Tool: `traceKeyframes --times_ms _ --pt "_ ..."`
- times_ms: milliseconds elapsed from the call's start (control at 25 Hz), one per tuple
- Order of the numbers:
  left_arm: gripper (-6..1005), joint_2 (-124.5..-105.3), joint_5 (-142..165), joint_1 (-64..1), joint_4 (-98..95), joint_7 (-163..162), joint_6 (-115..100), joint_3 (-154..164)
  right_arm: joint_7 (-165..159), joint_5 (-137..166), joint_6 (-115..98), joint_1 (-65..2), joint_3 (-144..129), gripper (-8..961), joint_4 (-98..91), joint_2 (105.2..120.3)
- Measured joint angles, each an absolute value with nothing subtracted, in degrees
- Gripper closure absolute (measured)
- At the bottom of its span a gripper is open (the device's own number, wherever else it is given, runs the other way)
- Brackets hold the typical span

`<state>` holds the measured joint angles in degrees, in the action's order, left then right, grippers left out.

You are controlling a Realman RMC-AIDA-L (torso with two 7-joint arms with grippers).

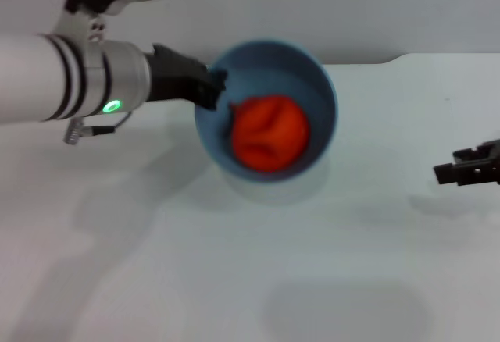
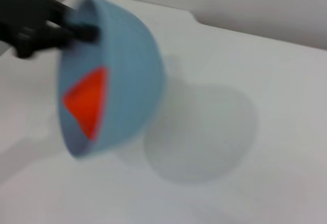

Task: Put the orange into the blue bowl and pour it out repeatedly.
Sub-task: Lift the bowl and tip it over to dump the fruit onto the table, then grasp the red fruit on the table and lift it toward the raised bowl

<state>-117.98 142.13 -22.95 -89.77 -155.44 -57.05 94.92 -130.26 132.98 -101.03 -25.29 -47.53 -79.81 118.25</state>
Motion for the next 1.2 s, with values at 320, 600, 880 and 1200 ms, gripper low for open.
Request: traceKeyframes --times_ms 320,600,880,1200 --pt "1000 -117.90 143.6 -4.5 -94.7 -136.4 -20.9 111.0 -130.4 134.7 -100.4 -25.2 -40.2 441 -74.6 116.88" --pt "1000 -118.08 151.4 0.3 -82.1 -125.9 19.0 125.4 -132.5 143.1 -100.8 -26.3 -39.3 441 -71.8 116.38" --pt "1000 -118.77 152.1 -5.4 -65.8 -108.4 45.6 135.8 -132.7 143.9 -100.9 -26.7 -39.4 441 -70.8 116.48" --pt "1001 -118.98 138.9 -11.5 -61.9 -101.4 47.2 139.6 -132.7 143.9 -100.9 -26.7 -39.5 437 -70.6 116.89"
